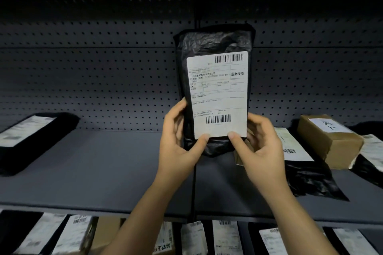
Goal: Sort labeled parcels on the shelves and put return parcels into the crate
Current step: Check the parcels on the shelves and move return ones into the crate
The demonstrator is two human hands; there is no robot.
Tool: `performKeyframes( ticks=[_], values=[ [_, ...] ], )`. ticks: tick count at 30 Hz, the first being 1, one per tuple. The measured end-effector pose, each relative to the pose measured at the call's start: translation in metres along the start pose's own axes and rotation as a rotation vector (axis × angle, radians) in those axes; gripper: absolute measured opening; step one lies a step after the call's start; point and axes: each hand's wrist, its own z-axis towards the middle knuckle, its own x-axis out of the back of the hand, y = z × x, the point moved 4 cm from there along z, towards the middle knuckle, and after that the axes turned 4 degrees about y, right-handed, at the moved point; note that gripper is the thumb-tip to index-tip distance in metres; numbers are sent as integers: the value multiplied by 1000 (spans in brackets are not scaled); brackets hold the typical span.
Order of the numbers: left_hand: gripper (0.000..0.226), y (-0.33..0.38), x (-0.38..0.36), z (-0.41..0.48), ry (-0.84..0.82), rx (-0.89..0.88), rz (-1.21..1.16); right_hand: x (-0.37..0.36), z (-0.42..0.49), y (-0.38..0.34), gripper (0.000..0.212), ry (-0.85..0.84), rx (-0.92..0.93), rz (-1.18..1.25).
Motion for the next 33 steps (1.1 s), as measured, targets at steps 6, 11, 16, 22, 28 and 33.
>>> performKeyframes(
  ticks=[6, 11, 16, 22, 28, 33],
  values=[
    [75, 5, 1, 0, 9, -9, 7, -2, 4, -4, 43, -12, 8, 44],
    [75, 5, 4, 2, -1, -11, 9, -5, 5, -4, 45, -14, 11, 61],
    [71, 0, 12, 2, -14, 33, 84, -10, 4, 2, 40, -55, -32, 2],
    [62, -34, 29, -6, -52, 266, 268, -23, -6, 27, 26, -128, -240, -113],
    [57, -67, 41, -22, -133, 499, 347, -35, -23, 64, 17, -205, -368, -223],
    [60, -83, 44, -33, -177, 569, 387, -36, -32, 84, 13, -189, -452, -230]
  ],
)
